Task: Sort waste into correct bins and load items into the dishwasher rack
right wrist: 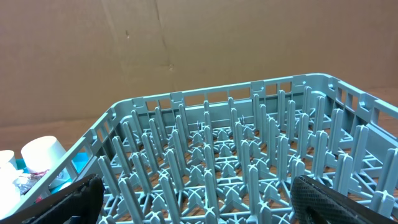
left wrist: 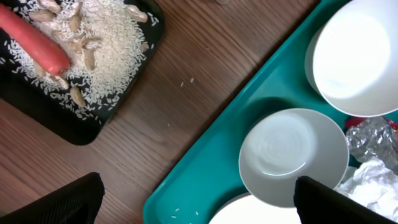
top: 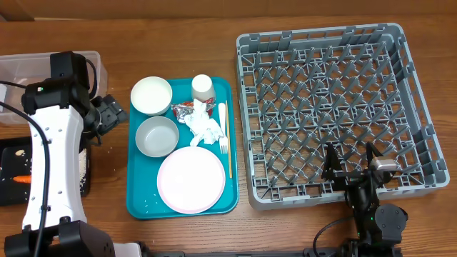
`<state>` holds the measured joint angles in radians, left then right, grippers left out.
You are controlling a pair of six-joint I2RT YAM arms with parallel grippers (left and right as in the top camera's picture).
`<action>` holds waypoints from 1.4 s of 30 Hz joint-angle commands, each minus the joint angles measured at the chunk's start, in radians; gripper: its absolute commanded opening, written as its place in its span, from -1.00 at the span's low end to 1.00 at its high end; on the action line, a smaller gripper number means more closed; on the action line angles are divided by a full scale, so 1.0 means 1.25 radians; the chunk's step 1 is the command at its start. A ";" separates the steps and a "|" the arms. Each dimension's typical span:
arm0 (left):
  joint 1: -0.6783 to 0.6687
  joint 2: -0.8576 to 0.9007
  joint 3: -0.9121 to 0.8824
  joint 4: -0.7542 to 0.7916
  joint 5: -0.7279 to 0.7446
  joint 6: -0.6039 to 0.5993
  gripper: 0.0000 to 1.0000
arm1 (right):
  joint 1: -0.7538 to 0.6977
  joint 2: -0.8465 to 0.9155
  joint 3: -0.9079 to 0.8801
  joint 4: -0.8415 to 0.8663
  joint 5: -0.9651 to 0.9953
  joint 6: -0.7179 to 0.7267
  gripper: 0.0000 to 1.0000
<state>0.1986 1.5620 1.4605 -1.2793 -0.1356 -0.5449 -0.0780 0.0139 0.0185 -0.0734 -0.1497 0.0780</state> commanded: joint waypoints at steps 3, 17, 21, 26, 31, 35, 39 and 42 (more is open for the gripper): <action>-0.001 -0.006 0.019 0.001 -0.019 -0.028 1.00 | -0.003 -0.009 -0.009 0.068 -0.092 0.053 1.00; -0.001 -0.006 0.019 0.001 -0.019 -0.028 0.99 | -0.003 -0.009 -0.009 0.490 -0.353 0.737 1.00; -0.001 -0.006 0.019 0.001 -0.019 -0.028 0.99 | -0.003 -0.009 -0.008 0.517 -0.322 0.729 1.00; -0.001 -0.006 0.019 0.001 -0.019 -0.028 1.00 | -0.003 -0.008 0.039 0.570 -0.290 0.625 1.00; -0.001 -0.006 0.019 0.001 -0.019 -0.028 1.00 | -0.003 0.034 0.195 0.486 -0.258 0.554 1.00; -0.001 -0.006 0.019 0.001 -0.019 -0.028 1.00 | -0.003 0.140 0.410 0.298 -0.279 0.472 1.00; -0.001 -0.006 0.019 0.001 -0.019 -0.028 0.99 | -0.003 0.309 0.633 0.161 -0.438 0.394 1.00; -0.001 -0.006 0.019 0.001 -0.019 -0.028 0.99 | -0.002 0.441 0.761 0.125 -0.599 0.394 0.99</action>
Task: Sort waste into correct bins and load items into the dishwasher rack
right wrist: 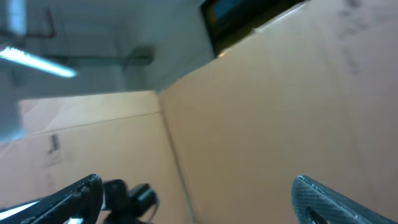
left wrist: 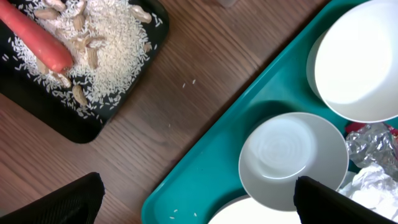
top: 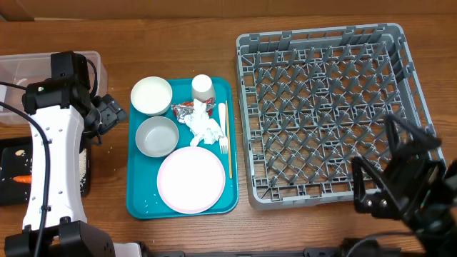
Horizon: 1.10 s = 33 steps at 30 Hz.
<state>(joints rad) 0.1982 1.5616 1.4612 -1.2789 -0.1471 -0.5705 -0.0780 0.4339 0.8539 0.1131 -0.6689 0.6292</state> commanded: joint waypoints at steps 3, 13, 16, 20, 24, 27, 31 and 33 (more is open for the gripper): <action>-0.001 -0.006 0.018 0.001 -0.010 -0.008 1.00 | -0.002 0.211 0.179 -0.070 -0.271 -0.047 0.99; -0.001 -0.006 0.018 0.001 -0.010 -0.008 1.00 | 0.086 0.363 0.270 -0.189 -0.277 -0.135 0.99; -0.001 -0.006 0.018 0.001 -0.010 -0.008 1.00 | 0.188 0.381 0.272 -0.214 -0.173 -0.179 0.99; -0.001 -0.006 0.018 0.001 -0.010 -0.008 0.99 | 0.349 0.422 0.305 -0.324 0.026 -0.273 0.99; -0.001 -0.006 0.018 0.001 -0.010 -0.008 1.00 | 0.533 0.505 0.401 -0.528 0.370 -0.397 0.99; -0.001 -0.006 0.018 0.001 -0.010 -0.008 1.00 | 0.644 0.596 0.478 -0.634 0.594 -0.406 0.99; -0.001 -0.006 0.018 0.001 -0.010 -0.008 1.00 | 0.705 0.728 0.545 -0.708 0.615 -0.402 0.99; -0.001 -0.006 0.018 0.001 -0.010 -0.008 1.00 | 0.707 0.790 0.554 -0.729 0.615 -0.392 0.99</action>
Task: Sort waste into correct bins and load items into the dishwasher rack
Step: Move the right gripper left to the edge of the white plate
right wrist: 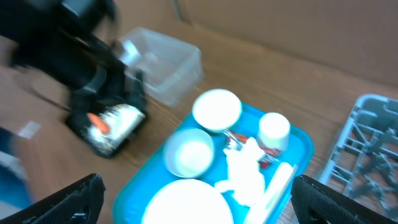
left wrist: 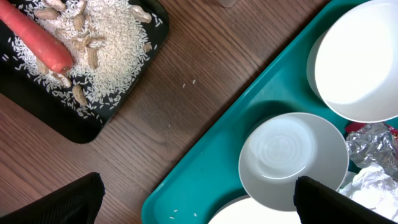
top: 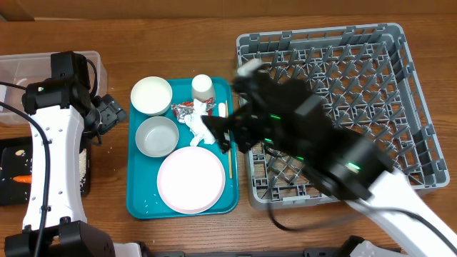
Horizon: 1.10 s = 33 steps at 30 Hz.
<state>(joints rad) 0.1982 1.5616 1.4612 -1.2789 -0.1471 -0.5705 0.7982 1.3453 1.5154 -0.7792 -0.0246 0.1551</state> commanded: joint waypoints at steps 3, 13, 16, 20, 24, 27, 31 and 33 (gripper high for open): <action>-0.001 -0.006 0.018 0.001 -0.010 -0.008 1.00 | 0.006 0.140 0.024 -0.052 0.082 -0.002 0.99; -0.001 -0.006 0.018 0.001 -0.010 -0.008 0.99 | 0.013 0.256 0.021 -0.141 -0.071 -0.003 0.99; -0.001 -0.006 0.018 0.001 -0.010 -0.008 0.99 | 0.023 0.297 0.019 -0.157 -0.072 -0.009 0.99; -0.001 -0.006 0.018 0.001 -0.010 -0.008 0.99 | 0.044 0.368 0.019 -0.164 -0.071 -0.027 0.79; -0.001 -0.006 0.018 0.001 -0.010 -0.008 1.00 | 0.052 0.420 0.019 -0.157 -0.068 -0.027 0.70; -0.001 -0.006 0.018 0.001 -0.010 -0.008 0.99 | 0.052 0.442 0.019 -0.144 -0.065 -0.027 0.58; -0.001 -0.006 0.018 0.001 -0.010 -0.008 1.00 | 0.052 0.468 0.018 -0.128 -0.060 -0.027 0.43; -0.001 -0.006 0.018 0.001 -0.010 -0.008 1.00 | 0.052 0.482 0.018 -0.122 -0.042 -0.027 0.43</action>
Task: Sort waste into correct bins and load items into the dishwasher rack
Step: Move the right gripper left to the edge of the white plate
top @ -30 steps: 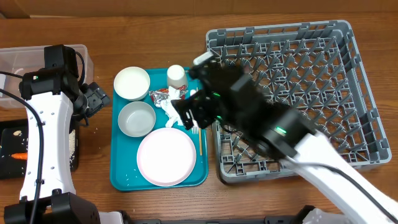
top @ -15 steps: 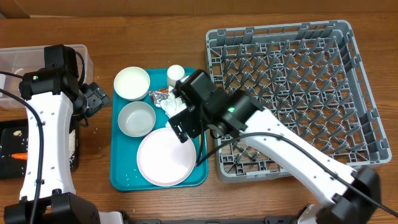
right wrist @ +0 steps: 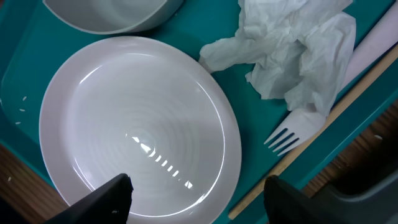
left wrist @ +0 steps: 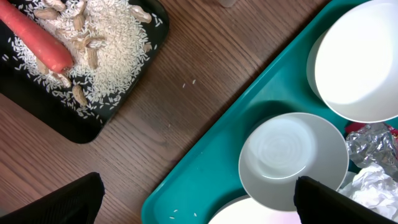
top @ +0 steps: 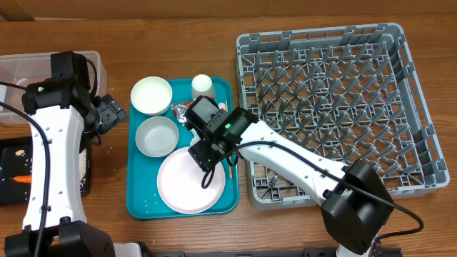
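A teal tray (top: 141, 191) holds a white plate (top: 182, 189), a grey bowl (top: 156, 135), a white bowl (top: 151, 95), a white cup (top: 202, 86), a foil wrapper (top: 178, 109) and a fork (right wrist: 292, 134) next to a crumpled napkin (right wrist: 292, 50). My right gripper (right wrist: 199, 193) hangs open low over the plate (right wrist: 137, 124), nothing between its fingers. The grey dishwasher rack (top: 335, 107) stands to the right. My left gripper (left wrist: 199, 199) is open above the tray's left edge, near the grey bowl (left wrist: 292, 155).
A black tray (left wrist: 81, 93) with rice, peanuts and a carrot (left wrist: 37, 40) lies at the left. Behind it stands a clear plastic bin (top: 21, 68). A wooden stick (right wrist: 311, 146) lies along the teal tray's right rim.
My right gripper was high over the tray's right side; now it is low over the plate, still open. The left arm and the tray's items have not moved.
My right gripper first rested at the rack's front edge, looking across the rack. Then it was raised at the rack's front right, facing the wall. After that it was above the tray, and now it is close over the plate. The left gripper stayed put.
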`<state>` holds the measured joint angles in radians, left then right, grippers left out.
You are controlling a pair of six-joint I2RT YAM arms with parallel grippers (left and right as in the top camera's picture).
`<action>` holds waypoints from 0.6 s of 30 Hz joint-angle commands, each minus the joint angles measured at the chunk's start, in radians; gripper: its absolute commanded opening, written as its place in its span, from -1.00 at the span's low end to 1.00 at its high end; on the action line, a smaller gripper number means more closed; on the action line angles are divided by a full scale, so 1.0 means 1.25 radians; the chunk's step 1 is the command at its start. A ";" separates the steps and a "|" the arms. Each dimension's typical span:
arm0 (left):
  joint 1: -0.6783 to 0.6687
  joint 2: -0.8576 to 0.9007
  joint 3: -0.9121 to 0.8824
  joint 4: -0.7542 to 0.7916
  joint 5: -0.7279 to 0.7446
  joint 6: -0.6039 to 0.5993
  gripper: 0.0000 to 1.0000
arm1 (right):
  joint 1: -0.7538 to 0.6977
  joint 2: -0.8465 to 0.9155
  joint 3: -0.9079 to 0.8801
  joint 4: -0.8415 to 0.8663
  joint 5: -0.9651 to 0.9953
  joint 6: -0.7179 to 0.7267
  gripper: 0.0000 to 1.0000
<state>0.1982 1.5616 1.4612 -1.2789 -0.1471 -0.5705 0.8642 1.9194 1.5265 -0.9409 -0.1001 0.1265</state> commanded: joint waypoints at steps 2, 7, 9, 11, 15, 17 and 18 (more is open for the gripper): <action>-0.001 -0.006 0.018 0.001 -0.010 -0.008 1.00 | 0.000 0.037 0.009 0.017 0.035 -0.004 0.43; -0.001 -0.006 0.018 0.001 -0.010 -0.008 1.00 | 0.000 0.067 0.009 0.048 0.037 -0.004 0.43; -0.001 -0.006 0.018 0.001 -0.010 -0.008 1.00 | 0.000 0.077 0.009 0.052 0.037 -0.004 0.42; -0.001 -0.006 0.018 0.001 -0.010 -0.008 1.00 | 0.000 0.089 0.009 0.056 0.037 -0.004 0.40; -0.001 -0.006 0.018 0.001 -0.010 -0.008 0.99 | 0.001 0.121 0.008 0.067 0.037 -0.003 0.35; -0.001 -0.006 0.018 0.001 -0.010 -0.008 1.00 | 0.000 0.133 0.008 0.067 0.037 -0.003 0.32; -0.001 -0.006 0.018 0.001 -0.010 -0.008 1.00 | 0.000 0.135 0.008 0.067 0.037 -0.003 0.31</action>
<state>0.1982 1.5620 1.4612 -1.2789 -0.1471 -0.5705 0.8639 2.0636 1.5265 -0.8623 -0.0631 0.1261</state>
